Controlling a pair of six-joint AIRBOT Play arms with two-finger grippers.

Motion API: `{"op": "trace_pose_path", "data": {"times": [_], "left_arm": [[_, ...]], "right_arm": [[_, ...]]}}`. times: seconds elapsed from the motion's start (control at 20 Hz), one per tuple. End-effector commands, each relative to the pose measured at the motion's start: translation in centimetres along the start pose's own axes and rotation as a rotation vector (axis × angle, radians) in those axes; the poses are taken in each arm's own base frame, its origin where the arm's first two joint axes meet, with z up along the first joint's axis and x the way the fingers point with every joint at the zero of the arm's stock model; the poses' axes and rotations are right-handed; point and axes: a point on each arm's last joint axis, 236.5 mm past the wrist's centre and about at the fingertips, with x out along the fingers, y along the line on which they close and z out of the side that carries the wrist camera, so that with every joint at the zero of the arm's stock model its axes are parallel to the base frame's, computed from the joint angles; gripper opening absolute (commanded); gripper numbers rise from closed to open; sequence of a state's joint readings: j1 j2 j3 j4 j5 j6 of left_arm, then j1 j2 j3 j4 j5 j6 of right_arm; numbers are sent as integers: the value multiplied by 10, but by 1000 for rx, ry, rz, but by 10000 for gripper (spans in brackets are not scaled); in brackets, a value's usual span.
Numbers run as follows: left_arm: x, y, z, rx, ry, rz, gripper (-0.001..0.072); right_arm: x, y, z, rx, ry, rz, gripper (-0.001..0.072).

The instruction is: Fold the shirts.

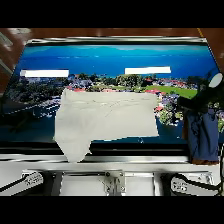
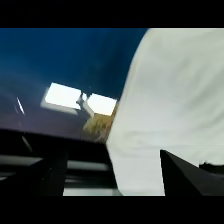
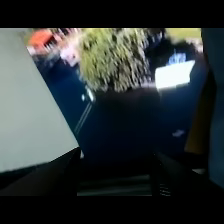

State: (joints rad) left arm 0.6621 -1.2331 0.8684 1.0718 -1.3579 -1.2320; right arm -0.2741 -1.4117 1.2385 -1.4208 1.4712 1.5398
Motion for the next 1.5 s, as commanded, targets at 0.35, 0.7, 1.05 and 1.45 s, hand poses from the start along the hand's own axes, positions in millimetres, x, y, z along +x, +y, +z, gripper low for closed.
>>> {"op": "trace_pose_path", "data": {"times": [0.35, 0.7, 1.05, 1.45], "left_arm": [[80, 12, -57, -167, 24, -94, 667], [104, -24, -38, -90, -30, -109, 655], [119, -52, -65, -6, 101, -174, 97], [109, -68, -94, 118, 211, -254, 39]], "right_arm": [[25, 57, -20, 120, 52, 406, 624], [29, 48, -14, 109, 22, 365, 624], [35, 30, -23, 90, 50, 286, 624], [89, 39, -60, 117, 117, 347, 624]]}}
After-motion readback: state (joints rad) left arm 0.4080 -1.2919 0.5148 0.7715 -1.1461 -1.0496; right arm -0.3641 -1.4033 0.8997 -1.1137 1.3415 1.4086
